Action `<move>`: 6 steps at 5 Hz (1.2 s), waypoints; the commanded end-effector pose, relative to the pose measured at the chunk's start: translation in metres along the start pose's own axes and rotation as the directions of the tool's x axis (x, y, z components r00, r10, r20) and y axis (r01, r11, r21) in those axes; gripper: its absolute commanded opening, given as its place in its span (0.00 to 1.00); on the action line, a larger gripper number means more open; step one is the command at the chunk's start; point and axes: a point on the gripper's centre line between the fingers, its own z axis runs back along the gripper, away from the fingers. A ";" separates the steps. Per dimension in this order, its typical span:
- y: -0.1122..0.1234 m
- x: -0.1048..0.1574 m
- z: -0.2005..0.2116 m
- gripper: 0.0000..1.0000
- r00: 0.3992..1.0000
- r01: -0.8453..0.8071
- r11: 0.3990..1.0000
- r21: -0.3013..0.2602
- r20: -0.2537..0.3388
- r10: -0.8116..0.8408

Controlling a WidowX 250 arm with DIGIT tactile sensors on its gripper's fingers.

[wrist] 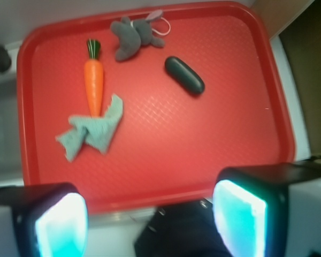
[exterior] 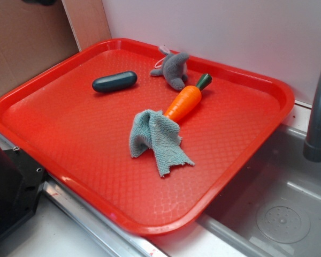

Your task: Grab the carrot.

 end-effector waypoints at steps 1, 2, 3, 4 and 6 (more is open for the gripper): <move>-0.029 0.042 -0.041 1.00 0.969 -0.225 0.974 -0.003 0.106 0.224; -0.044 0.062 -0.068 1.00 0.959 -0.254 0.967 -0.006 0.126 0.253; -0.053 0.076 -0.097 1.00 0.958 -0.254 0.967 0.008 0.142 0.251; -0.062 0.091 -0.129 1.00 0.968 -0.221 0.975 -0.008 0.125 0.220; -0.068 0.094 -0.178 1.00 0.979 -0.189 0.981 0.045 0.080 0.185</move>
